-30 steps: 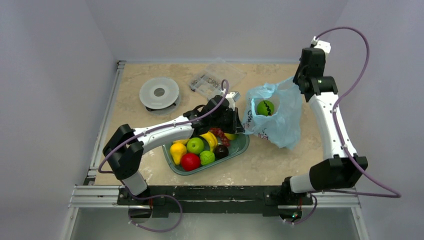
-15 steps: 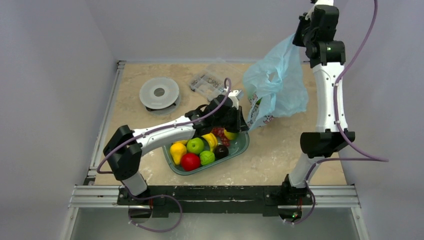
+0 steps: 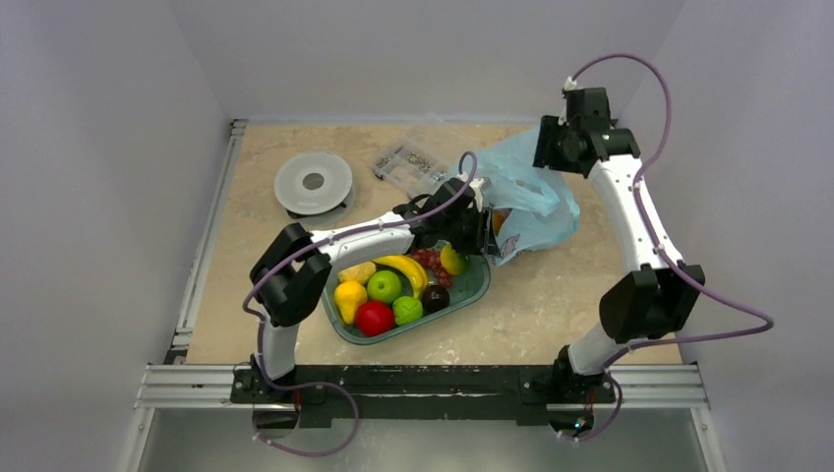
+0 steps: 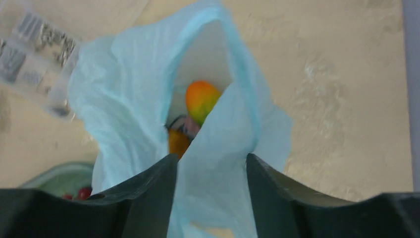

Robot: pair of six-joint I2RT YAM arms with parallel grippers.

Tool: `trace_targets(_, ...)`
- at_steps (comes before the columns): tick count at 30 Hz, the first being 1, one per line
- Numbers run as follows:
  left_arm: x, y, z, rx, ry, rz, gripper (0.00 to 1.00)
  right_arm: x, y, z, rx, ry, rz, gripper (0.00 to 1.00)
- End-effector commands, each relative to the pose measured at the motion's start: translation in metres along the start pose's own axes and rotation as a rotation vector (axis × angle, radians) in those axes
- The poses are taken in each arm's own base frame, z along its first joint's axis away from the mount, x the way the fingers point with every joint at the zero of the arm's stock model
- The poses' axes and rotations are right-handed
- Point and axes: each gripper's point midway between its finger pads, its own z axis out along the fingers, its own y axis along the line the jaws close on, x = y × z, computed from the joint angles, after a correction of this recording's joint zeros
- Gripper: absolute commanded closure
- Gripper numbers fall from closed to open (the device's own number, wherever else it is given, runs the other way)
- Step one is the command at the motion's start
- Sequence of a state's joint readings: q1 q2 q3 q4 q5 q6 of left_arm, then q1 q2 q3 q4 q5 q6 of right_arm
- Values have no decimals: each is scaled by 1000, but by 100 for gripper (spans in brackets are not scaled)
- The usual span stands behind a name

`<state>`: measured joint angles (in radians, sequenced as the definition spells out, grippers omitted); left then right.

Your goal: Take the fake fruits out of the plastic bag

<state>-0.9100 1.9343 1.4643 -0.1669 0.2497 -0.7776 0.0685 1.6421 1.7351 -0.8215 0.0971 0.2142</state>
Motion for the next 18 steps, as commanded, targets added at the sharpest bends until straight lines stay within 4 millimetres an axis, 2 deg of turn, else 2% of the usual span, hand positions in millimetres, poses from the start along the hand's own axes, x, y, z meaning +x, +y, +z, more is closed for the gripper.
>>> trace_targets(1, -19, -35, -32, 118, -42, 87, 55, 11, 32, -69, -54, -107, -40, 41)
trace_targets(3, -23, -40, -50, 117, -71, 122, 41, 27, 48, -86, -114, -110, -45, 32)
trace_targets(4, -26, -43, -59, 113, -82, 144, 33, 32, 51, -97, -128, -124, -40, 29)
trace_targets(6, -32, -48, -81, 97, -107, 201, 27, 45, 50, -112, -127, -147, -32, 23)
trace_targets(9, -41, -54, -110, 70, -145, 285, 22, 50, 29, -136, -71, -224, 26, 13)
trace_targets(12, -50, -60, -133, 21, -213, 423, 18, 51, 17, -158, -65, -276, 102, 6)
trace_targets(14, -57, -68, -141, -20, -283, 533, 15, 53, 0, -163, 18, -281, 173, 3)
trace_targets(18, -71, -85, -141, -125, -438, 746, 11, 63, -26, -170, 151, -267, 281, 5)
